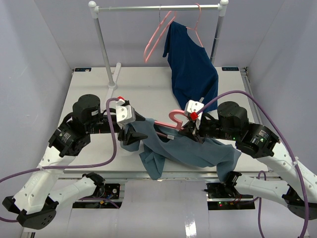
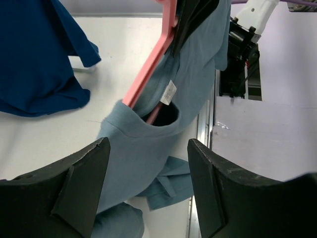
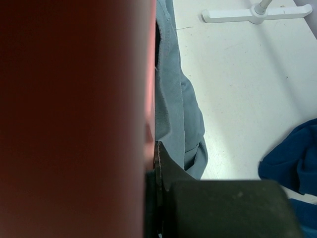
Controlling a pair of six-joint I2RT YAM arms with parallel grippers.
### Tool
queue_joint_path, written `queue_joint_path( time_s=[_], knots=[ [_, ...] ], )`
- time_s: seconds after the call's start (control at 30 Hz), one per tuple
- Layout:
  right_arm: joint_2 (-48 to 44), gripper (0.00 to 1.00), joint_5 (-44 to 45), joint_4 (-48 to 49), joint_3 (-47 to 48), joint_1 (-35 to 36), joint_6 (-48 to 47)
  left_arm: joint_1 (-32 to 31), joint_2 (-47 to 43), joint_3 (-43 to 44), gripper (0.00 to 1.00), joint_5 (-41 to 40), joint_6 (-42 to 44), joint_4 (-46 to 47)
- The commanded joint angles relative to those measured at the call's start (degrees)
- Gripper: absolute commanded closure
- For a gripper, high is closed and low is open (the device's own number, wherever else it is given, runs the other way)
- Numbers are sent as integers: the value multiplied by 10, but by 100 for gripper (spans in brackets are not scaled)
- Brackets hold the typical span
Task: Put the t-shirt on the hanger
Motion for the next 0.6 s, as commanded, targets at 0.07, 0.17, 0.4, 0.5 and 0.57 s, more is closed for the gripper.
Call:
queue_joint_path(
  time_s=[0.07, 0.17, 0.4, 0.5, 0.57],
  knots=[
    [-6, 92, -35, 17, 26, 5, -12, 0, 8, 9, 25, -12, 14, 15],
    [-7, 92, -32, 17, 27, 5, -13, 0, 27, 7, 26, 5, 20, 7],
    [-10, 92, -42, 36, 31, 4, -7, 0, 70, 1, 42, 77, 21, -22],
    [-8, 92, -45, 41, 35, 4, -5, -1, 81, 6, 55, 88, 24, -35],
    [-8, 92, -51, 51, 31, 5, -5, -1, 85, 8, 63, 105, 24, -33]
  ],
)
